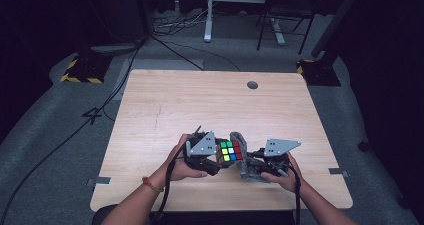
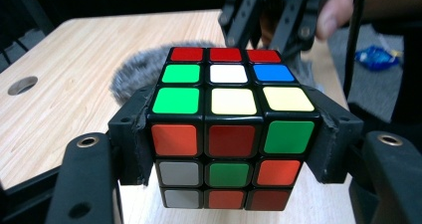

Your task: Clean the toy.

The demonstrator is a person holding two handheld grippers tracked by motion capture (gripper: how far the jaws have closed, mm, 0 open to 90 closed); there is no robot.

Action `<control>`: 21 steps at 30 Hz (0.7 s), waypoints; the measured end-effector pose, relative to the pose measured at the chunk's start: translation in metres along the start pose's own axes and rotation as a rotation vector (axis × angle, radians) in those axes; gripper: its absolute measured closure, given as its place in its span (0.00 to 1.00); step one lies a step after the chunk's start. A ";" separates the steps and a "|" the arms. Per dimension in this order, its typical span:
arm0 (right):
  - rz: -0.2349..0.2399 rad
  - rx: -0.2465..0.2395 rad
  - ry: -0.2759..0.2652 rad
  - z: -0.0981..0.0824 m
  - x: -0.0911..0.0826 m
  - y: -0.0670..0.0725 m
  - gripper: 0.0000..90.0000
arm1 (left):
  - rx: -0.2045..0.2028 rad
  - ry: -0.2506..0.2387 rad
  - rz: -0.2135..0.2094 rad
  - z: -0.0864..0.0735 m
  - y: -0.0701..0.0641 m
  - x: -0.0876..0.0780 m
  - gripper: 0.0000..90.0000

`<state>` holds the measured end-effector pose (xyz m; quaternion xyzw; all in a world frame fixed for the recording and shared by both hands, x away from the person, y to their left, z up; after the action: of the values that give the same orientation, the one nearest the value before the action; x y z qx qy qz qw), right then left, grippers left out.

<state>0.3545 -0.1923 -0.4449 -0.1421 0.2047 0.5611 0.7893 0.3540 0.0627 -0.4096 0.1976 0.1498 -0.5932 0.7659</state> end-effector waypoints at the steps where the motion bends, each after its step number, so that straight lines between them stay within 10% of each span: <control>1: 0.004 -0.006 0.008 0.000 0.001 0.001 0.86 | -0.011 -0.011 0.005 0.000 0.002 -0.002 0.37; 12: 0.002 -0.036 -0.092 0.008 -0.014 0.005 0.86 | -0.052 -0.004 -0.019 -0.009 0.007 0.002 0.37; 21: 0.006 -0.043 -0.126 0.011 -0.017 0.006 0.86 | -0.004 0.115 -0.019 -0.014 -0.004 0.024 0.36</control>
<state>0.3462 -0.1994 -0.4273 -0.1228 0.1428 0.5757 0.7957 0.3561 0.0485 -0.4337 0.2286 0.1965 -0.5878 0.7508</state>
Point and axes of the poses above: each handheld gripper's, and its own axes: x roughly forward along the jaws, z roughly out of its top, y roughly to its left, the point moved 1 cm from there along x, roughly forward along the jaws
